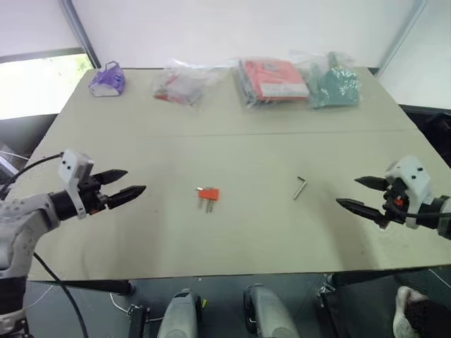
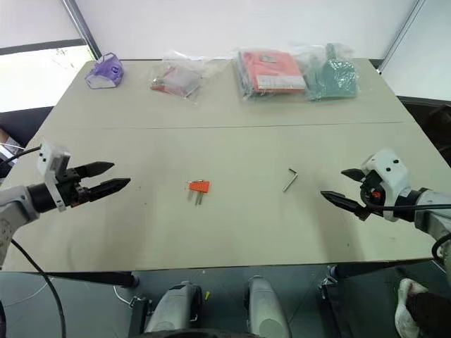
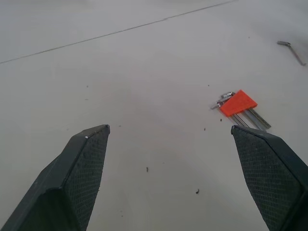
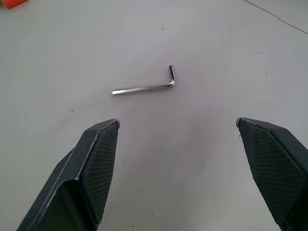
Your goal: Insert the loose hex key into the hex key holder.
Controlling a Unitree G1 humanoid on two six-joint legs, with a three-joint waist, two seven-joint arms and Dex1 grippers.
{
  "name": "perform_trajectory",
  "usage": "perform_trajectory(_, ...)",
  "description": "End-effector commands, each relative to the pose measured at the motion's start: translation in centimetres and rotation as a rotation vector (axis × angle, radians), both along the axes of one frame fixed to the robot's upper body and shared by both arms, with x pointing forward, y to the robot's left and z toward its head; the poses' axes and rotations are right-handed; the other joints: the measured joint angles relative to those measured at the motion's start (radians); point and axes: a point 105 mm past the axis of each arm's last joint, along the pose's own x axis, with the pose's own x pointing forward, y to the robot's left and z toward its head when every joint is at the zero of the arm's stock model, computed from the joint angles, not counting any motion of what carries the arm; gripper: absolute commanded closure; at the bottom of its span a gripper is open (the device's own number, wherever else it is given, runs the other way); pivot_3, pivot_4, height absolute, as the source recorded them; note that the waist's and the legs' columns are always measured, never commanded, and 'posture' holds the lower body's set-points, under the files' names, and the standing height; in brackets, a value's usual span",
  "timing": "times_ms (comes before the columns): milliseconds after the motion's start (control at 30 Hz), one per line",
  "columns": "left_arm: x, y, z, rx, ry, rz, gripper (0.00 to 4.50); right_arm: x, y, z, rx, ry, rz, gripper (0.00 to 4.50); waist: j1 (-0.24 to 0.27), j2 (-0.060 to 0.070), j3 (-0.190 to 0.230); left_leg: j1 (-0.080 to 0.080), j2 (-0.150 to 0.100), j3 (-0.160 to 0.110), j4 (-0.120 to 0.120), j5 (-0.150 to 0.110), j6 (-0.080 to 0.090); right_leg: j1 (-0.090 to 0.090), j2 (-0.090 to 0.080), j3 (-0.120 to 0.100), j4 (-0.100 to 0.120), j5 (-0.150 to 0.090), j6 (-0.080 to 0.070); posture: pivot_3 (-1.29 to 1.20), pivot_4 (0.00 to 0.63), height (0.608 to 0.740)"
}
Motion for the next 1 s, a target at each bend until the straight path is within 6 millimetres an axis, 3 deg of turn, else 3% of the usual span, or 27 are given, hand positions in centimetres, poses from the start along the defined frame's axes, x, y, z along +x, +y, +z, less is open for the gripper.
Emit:
perform_trajectory(33, -0.1, 0.1, 1.5, -0.002, -0.063, 0.004, 0.28, 0.2, -0.2, 1.2, -0.025, -0.048, 0.001, 0.44, 0.000, 0.000, 0.000, 0.000, 0.000, 0.000, 0.000, 0.000, 0.000, 0.000, 0.000, 0.000, 0.000, 0.000, 0.000, 0.00, 0.150, 0.740)
perform_trajectory(333, 0.9, 0.7, 0.8, 0.053, -0.069, 0.004, 0.28, 0.6, -1.0, 0.5, -0.048, -0.054, -0.041, 0.44, -0.002, 0.000, 0.000, 0.000, 0.000, 0.000, 0.000, 0.000, 0.000, 0.000, 0.000, 0.000, 0.000, 0.000, 0.000, 0.00, 0.150, 0.740)
perform_trajectory(533, 1.6, 0.8, 1.1, 0.052, -0.084, -0.011, 0.28, 0.8, -1.1, 1.3, -0.054, -0.079, -0.043, 0.44, -0.002, 0.000, 0.000, 0.000, 0.000, 0.001, 0.000, 0.000, 0.000, 0.000, 0.000, 0.001, 0.000, 0.001, -0.001, 0.00, 0.150, 0.740)
perform_trajectory(1000, 2.5, -0.7, -0.1, 0.131, -0.066, -0.154, 0.28, 1.6, 0.5, 1.9, -0.033, -0.116, 0.000, 0.44, -0.002, 0.000, 0.000, 0.000, 0.000, 0.001, 0.000, 0.000, 0.000, 0.000, 0.000, 0.001, 0.001, 0.001, -0.001, 0.00, 0.150, 0.740)
